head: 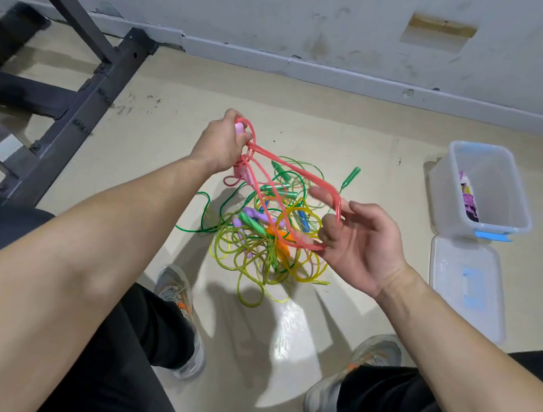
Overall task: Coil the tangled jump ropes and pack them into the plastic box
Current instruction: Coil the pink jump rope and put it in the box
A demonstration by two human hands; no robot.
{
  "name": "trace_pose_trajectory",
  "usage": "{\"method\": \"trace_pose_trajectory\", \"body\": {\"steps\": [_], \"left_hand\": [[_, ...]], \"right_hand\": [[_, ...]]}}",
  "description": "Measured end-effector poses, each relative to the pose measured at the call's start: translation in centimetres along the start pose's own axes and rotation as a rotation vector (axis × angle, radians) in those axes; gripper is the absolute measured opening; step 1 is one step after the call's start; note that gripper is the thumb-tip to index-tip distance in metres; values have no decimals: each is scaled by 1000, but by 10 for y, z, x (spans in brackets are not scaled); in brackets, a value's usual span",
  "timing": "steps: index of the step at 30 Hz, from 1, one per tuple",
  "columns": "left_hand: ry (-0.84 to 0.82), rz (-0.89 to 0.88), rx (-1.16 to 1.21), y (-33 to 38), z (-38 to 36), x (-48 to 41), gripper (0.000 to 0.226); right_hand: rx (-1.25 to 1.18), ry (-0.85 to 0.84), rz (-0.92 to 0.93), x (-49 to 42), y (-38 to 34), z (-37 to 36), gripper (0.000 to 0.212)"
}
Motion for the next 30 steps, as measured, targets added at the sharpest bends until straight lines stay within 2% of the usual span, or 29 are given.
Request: {"method": "trace_pose_trajectory", "body": {"steps": [3, 5, 10, 12, 15, 16, 19, 22, 25, 26, 28, 30], "left_hand": [[-5, 0, 14, 0, -3, -1, 32], [6, 7, 21, 1, -4, -1, 33], [-10, -10, -27, 3, -6, 1, 33], [-11, 2, -14, -1, -1, 1, 33], [-29, 8, 4, -4, 7, 1, 32], [-43, -5, -6, -3, 9, 1, 31], [-77, -45, -77, 1, 12, 4, 30], [-79, -44, -88, 2, 13, 7, 31], [-86, -25, -11, 3, 17, 12, 30], [-88, -32, 13, 5, 18, 14, 30], [-97, -73, 50, 13, 18, 20, 28], [-118, -110, 65, 26, 15, 29, 29]], "right_hand": [[8, -49, -40, 0, -6, -12, 61], [28, -21, -55, 0, -5, -14, 59], [155, -4, -218, 4, 5, -16, 35], [458, 128, -266, 6, 7, -6, 30], [1299, 300, -568, 11, 7, 16, 29], [1437, 345, -697, 15, 7, 28, 30], [1414, 398, -906, 26, 5, 49, 39], [1487, 390, -864, 27, -2, 55, 37], [1261, 461, -710, 24, 0, 61, 25], [1328, 490, -691, 21, -1, 61, 26], [1657, 581, -638, 13, -3, 58, 40], [1853, 674, -466, 5, -5, 43, 59]]}}
Point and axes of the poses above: each hand's wrist, its own x-axis away from the middle knuckle, its own z-axis out of the back of the hand, y = z × x, the point moved 4 cm from there along -x, towards the middle knuckle, and after that the axes turned 15 degrees about -y, right-handed, at the moved point
